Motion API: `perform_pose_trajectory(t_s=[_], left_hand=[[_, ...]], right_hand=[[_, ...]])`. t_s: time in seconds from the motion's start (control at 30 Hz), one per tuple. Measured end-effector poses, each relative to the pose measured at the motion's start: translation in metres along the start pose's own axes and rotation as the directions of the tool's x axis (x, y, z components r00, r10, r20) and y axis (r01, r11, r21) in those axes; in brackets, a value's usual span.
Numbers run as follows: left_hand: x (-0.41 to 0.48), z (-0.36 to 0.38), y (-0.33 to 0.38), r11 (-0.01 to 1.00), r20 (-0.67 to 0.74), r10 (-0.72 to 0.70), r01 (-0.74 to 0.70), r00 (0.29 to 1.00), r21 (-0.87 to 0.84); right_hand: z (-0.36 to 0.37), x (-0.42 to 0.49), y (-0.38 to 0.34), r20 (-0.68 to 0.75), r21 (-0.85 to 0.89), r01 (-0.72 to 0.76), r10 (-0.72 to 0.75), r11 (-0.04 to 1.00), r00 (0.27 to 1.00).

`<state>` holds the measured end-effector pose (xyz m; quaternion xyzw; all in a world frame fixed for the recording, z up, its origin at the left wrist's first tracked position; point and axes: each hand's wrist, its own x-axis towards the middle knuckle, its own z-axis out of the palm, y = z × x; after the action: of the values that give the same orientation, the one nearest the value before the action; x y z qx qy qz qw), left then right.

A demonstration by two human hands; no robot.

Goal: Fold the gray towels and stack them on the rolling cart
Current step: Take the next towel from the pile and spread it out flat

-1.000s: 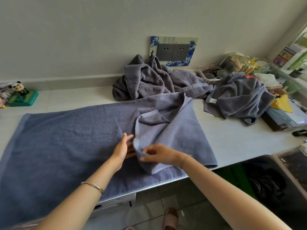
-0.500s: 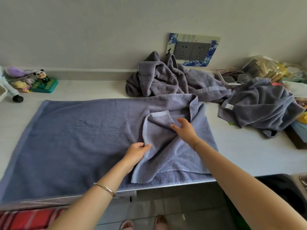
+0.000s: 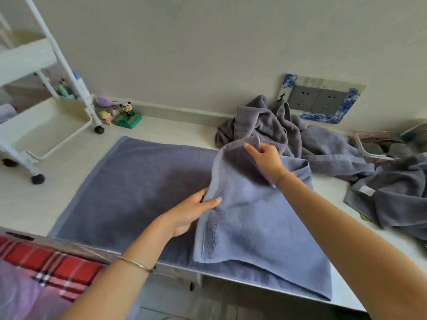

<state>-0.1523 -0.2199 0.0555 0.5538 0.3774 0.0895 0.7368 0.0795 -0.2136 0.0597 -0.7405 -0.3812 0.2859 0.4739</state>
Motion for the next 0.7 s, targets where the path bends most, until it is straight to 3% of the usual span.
perform_pose_trajectory(t_s=[0.2,0.53,0.7], left_hand=[[-0.048,-0.057,0.033,0.996,-0.054,0.079,-0.082,0.995,-0.042],[-0.098,-0.188,0.049,0.985,-0.079,0.036,-0.049,0.996,-0.167],[-0.096,-0.281,0.026,0.986,-0.113,-0.029,0.01,0.993,-0.165]], right_hand=[[0.045,0.023,-0.087,0.036,-0.024,0.236,-0.235,0.971,0.971],[0.18,0.052,-0.191,0.131,0.031,0.308,-0.31,0.951,0.942],[0.278,0.086,-0.203,0.271,-0.132,0.333,-0.289,0.934,0.918]])
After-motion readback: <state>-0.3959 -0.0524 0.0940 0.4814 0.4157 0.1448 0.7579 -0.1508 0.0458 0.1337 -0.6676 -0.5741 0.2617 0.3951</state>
